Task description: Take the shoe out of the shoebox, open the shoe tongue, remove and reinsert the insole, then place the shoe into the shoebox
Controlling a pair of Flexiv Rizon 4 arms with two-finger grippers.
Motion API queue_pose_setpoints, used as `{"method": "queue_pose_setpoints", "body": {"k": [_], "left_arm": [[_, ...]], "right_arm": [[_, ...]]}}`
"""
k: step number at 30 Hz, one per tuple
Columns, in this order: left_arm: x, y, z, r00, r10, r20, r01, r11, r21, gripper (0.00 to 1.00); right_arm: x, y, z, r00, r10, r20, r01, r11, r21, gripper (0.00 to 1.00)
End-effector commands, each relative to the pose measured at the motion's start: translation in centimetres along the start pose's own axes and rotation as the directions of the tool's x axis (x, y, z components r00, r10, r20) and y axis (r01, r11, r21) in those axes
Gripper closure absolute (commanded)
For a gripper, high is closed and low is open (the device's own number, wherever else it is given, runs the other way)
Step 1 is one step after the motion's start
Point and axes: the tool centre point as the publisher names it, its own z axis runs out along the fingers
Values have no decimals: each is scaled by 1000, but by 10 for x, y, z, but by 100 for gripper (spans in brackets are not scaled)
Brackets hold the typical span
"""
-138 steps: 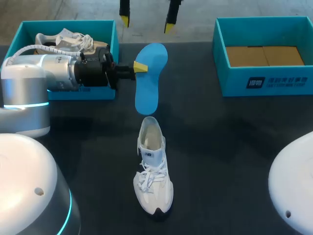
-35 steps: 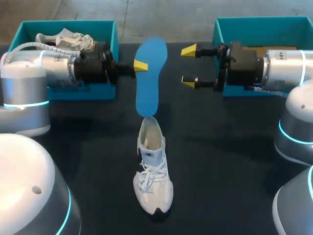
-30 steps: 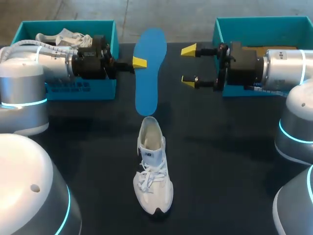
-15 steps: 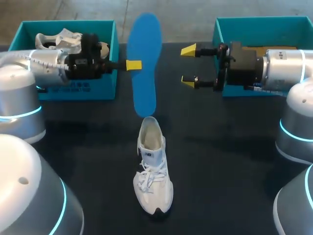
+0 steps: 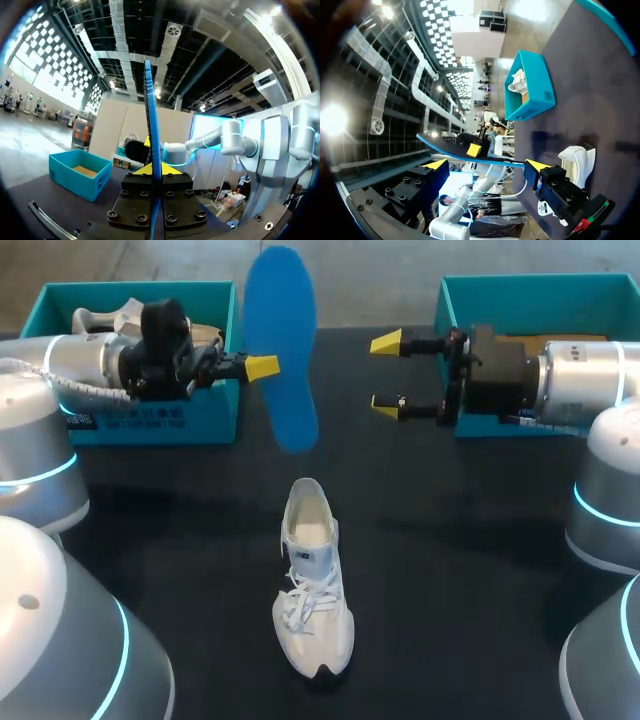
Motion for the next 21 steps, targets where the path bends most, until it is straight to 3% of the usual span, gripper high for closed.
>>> {"method": "queue_pose_setpoints", "body": {"k": [1,12,21], "left_arm": [[6,6,-3,672,741,-8,-741,672,-2,100],[3,6,-7,454,891,8,-890,454,-37,100],[4,9,0,178,982,-68,-984,176,-33,100]], "right_arm": [[0,0,3,1000,0,2,0,1000,-3,0],[0,0,3,1000,0,2,0,1000,-3,0],[0,0,3,1000,0,2,0,1000,-3,0]]}}
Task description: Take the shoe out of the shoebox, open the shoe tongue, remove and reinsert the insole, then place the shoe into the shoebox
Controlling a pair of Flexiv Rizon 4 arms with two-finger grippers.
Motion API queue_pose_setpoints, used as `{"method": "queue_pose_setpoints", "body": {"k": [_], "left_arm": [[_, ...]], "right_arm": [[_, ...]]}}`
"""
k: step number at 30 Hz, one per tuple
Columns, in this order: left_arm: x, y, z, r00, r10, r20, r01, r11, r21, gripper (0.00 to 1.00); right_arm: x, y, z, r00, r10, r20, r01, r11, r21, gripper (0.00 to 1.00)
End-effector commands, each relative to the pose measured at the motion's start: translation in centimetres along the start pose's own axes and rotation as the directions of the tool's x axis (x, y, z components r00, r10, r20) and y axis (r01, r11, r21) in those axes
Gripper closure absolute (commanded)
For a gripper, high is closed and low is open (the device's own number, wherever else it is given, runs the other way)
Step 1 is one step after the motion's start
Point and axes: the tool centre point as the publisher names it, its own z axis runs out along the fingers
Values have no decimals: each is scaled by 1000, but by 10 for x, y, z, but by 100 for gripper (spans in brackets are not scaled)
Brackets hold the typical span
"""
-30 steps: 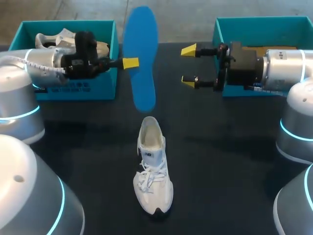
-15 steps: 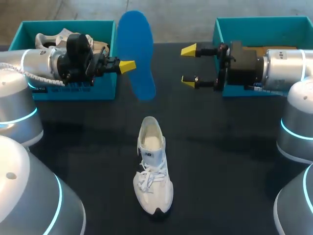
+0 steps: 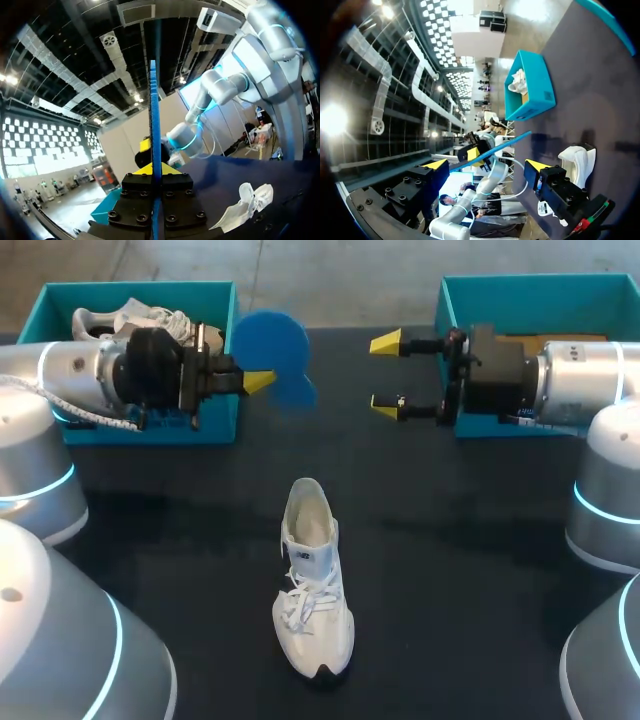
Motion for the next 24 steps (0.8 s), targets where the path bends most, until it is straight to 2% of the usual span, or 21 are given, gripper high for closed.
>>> {"method": "queue_pose_setpoints", "body": {"k": [1,7,13,19,24], "left_arm": [[5,1,4,760,647,-65,-649,761,-16,100],[6,1,6,677,731,-86,-733,680,7,100],[-2,10,-1,620,780,-82,-783,623,1,100],[-4,11,-7,555,825,-106,-830,558,5,100],[-4,12,-8,531,839,-117,-845,535,8,100]], "right_arm": [[0,-1,2,1000,1,4,-1,1000,-3,0],[0,-1,2,1000,1,4,-1,1000,-3,0],[0,-1,2,1000,1,4,-1,1000,-3,0],[0,-1,2,1000,1,4,-1,1000,-3,0],[0,-1,2,1000,1,4,-1,1000,-3,0]]}}
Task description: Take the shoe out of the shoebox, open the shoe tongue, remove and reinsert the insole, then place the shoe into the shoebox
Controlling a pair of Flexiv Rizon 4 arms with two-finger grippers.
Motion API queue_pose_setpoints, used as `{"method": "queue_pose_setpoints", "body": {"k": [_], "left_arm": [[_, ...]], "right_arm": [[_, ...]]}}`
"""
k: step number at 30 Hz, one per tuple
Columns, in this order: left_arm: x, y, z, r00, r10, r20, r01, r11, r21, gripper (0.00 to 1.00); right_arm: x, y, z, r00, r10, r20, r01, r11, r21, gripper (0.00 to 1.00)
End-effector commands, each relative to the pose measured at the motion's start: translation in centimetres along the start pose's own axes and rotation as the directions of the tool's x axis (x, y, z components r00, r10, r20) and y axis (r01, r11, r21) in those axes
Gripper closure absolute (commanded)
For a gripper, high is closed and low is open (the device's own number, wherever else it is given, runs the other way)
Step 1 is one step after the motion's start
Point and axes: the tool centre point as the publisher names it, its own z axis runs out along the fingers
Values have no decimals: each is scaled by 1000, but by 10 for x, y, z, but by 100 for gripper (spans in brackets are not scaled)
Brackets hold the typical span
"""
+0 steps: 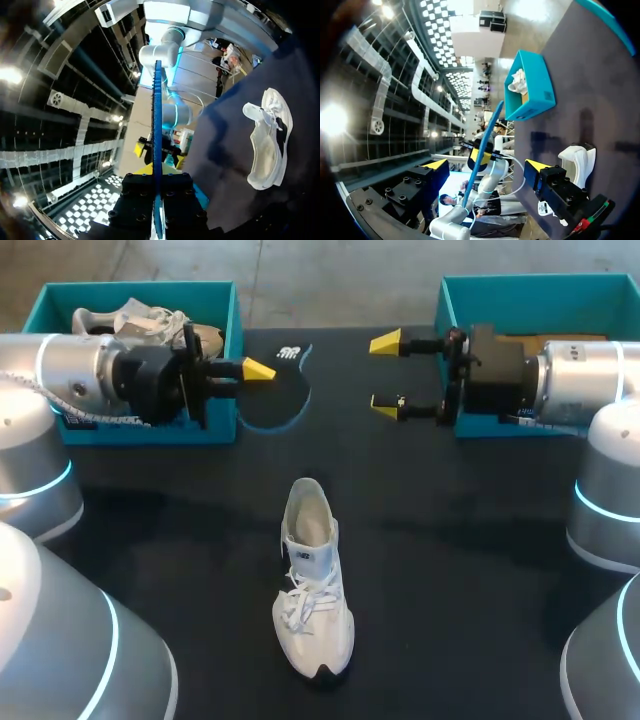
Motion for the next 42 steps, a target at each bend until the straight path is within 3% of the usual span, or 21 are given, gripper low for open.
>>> {"method": "queue_pose_setpoints", "body": {"k": [1,17,42], "left_arm": [[0,0,-1,978,207,-31,-208,978,-2,100],[16,1,0,976,194,-94,-196,981,-4,100],[33,20,7,954,271,-130,-274,962,-5,100]], "right_arm": [[0,0,2,1000,0,1,0,1000,-3,0],[0,0,2,1000,0,1,0,1000,-3,0],[0,0,2,1000,0,1,0,1000,-3,0]]}}
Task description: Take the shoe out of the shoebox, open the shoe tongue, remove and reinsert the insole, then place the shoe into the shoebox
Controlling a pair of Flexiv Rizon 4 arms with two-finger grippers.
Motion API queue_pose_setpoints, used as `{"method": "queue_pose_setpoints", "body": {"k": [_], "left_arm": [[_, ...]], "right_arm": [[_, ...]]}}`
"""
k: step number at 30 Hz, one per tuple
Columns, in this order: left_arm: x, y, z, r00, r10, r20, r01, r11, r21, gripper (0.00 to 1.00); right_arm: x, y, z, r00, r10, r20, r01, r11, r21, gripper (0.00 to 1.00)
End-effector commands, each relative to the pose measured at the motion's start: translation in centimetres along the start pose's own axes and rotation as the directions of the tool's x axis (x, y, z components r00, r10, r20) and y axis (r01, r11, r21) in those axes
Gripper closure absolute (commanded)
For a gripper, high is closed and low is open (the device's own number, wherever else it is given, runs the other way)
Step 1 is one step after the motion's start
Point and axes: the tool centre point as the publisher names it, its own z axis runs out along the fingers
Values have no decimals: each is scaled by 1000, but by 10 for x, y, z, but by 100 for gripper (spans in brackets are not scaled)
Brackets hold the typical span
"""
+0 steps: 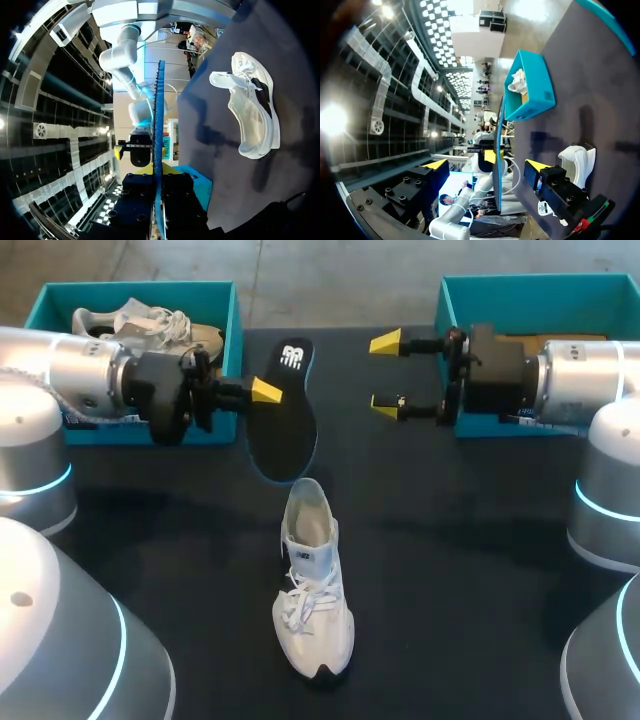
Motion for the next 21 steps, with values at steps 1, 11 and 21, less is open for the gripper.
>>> {"method": "queue_pose_setpoints", "body": {"k": [1,11,21], "left_arm": [[2,5,4,1000,10,1,-10,1000,5,100],[4,8,5,1000,6,-7,-6,1000,-13,100],[4,8,5,1000,6,-7,-6,1000,-13,100]], "right_arm": [[0,0,2,1000,0,0,0,1000,-3,0],[0,0,2,1000,0,0,0,1000,-3,0],[0,0,2,1000,0,0,0,1000,-3,0]]}}
